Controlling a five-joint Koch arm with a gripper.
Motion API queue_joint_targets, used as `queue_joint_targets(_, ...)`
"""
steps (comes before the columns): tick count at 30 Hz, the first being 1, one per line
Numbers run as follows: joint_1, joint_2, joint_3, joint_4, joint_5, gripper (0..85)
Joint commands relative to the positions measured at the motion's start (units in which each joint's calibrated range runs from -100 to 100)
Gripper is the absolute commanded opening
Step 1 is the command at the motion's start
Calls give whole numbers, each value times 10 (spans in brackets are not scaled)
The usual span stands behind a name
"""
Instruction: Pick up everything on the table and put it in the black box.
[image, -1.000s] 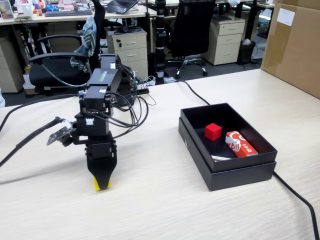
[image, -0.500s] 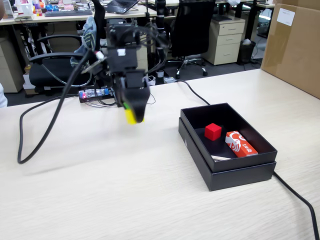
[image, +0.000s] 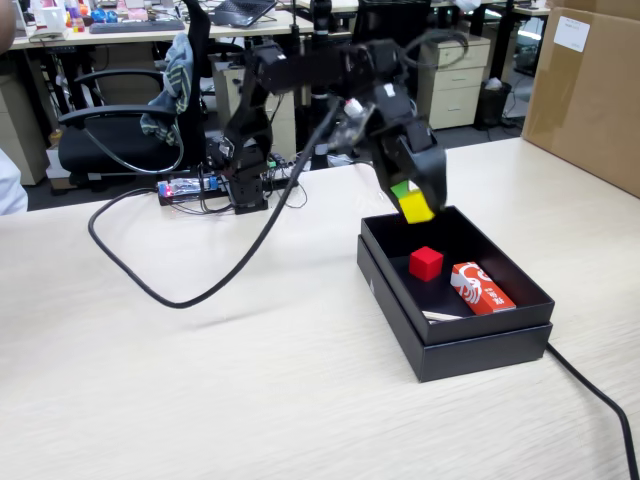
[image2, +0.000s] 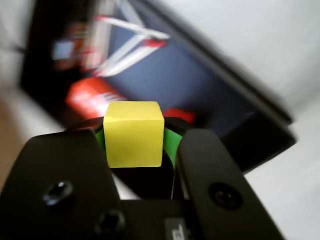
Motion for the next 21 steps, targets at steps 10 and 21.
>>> queue_joint_targets(10,-18,138,14,-1,2,11)
queue_joint_targets(21,-19,149,-24,-1,2,137)
